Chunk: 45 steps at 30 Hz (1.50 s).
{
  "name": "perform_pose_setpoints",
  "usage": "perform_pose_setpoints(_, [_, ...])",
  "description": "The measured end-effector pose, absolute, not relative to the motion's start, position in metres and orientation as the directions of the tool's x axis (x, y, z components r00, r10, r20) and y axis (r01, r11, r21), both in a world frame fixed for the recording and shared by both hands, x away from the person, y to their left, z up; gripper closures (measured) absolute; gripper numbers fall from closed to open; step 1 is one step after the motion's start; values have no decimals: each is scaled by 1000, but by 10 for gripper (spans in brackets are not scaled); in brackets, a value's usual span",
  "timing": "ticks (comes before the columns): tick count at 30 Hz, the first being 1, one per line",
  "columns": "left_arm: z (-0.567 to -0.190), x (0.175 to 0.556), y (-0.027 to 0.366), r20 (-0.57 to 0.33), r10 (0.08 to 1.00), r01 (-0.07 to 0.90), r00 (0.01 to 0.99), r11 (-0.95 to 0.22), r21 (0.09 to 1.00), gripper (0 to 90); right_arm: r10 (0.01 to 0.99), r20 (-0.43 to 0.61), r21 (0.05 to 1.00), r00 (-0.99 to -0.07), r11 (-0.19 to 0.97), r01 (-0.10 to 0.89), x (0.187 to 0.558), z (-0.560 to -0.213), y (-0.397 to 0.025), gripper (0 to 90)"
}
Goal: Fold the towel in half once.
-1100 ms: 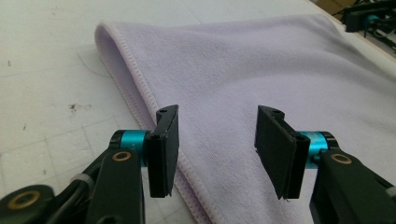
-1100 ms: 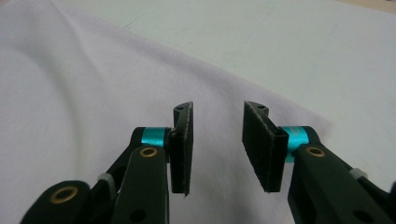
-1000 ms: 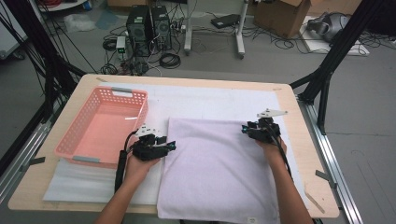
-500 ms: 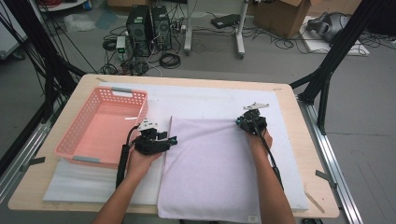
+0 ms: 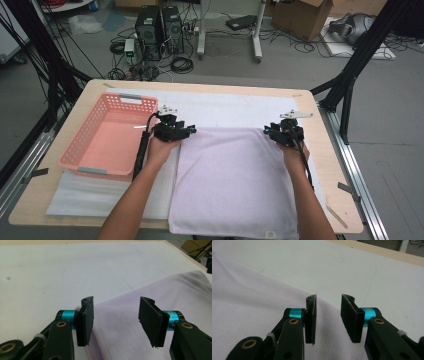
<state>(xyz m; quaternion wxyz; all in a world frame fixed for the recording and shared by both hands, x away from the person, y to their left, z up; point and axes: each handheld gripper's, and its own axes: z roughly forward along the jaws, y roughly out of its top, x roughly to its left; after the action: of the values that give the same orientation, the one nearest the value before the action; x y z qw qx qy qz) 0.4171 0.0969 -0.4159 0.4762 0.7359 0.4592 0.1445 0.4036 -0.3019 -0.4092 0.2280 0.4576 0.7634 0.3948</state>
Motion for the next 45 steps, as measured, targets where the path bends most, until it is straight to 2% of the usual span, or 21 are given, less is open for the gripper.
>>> perform_pose_setpoints(5, [-415,438,84,-196,790,528,581,-183,829,493,866,-5,821,-501,289,492,393,-404,-302,648])
perform_pose_setpoints(11, [-426,453,60,-157,757,547,634,-295,784,530,864,-1,822,-504,288,491,380,-408,-313,648])
perform_pose_setpoints(16, [-440,458,50,-150,759,576,634,-334,746,530,871,16,819,-492,270,506,373,-410,-324,648])
perform_pose_setpoints(20, [-444,458,46,-109,760,557,641,-362,747,522,873,22,822,-488,262,506,370,-412,-330,648])
perform_pose_setpoints(22, [-444,457,44,-72,761,537,645,-385,751,574,873,25,821,-487,260,509,369,-414,-331,648])
perform_pose_setpoints(23, [-444,457,44,-84,754,537,651,-379,754,642,872,25,821,-489,261,508,370,-415,-331,648])
perform_pose_setpoints(24, [-443,457,42,-69,753,527,654,-389,755,783,872,34,819,-488,256,514,369,-415,-331,648])
perform_pose_setpoints(25, [-443,456,40,-45,753,516,656,-404,756,827,872,33,820,-489,256,512,369,-416,-331,649])
perform_pose_setpoints(27, [-440,457,36,-7,764,503,645,-418,756,851,871,31,821,-490,257,509,369,-417,-331,649])
perform_pose_setpoints(29, [-437,458,36,-10,785,500,619,-384,776,853,874,36,821,-485,250,512,368,-417,-331,651])
perform_pose_setpoints(31, [-433,458,38,11,817,472,576,-344,811,849,882,33,824,-470,242,512,368,-417,-333,652])
perform_pose_setpoints(32, [-432,459,39,19,834,469,552,-329,820,810,886,34,827,-462,235,511,368,-417,-334,652])
perform_pose_setpoints(33, [-430,459,41,13,848,479,530,-312,821,718,890,41,828,-453,224,514,368,-417,-335,651])
perform_pose_setpoints(34, [-429,459,44,-9,855,495,518,-291,819,661,893,40,828,-448,221,515,369,-417,-336,648])
perform_pose_setpoints(36, [-429,457,48,-31,858,511,513,-277,814,594,902,44,827,-429,208,522,370,-418,-338,629])
perform_pose_setpoints(42, [-436,450,63,-115,890,573,441,-181,799,494,934,51,810,-353,168,562,382,-428,-345,547])
perform_pose_setpoints(45, [-439,447,69,-136,889,598,437,-175,782,460,940,57,796,-338,161,583,393,-433,-347,519])
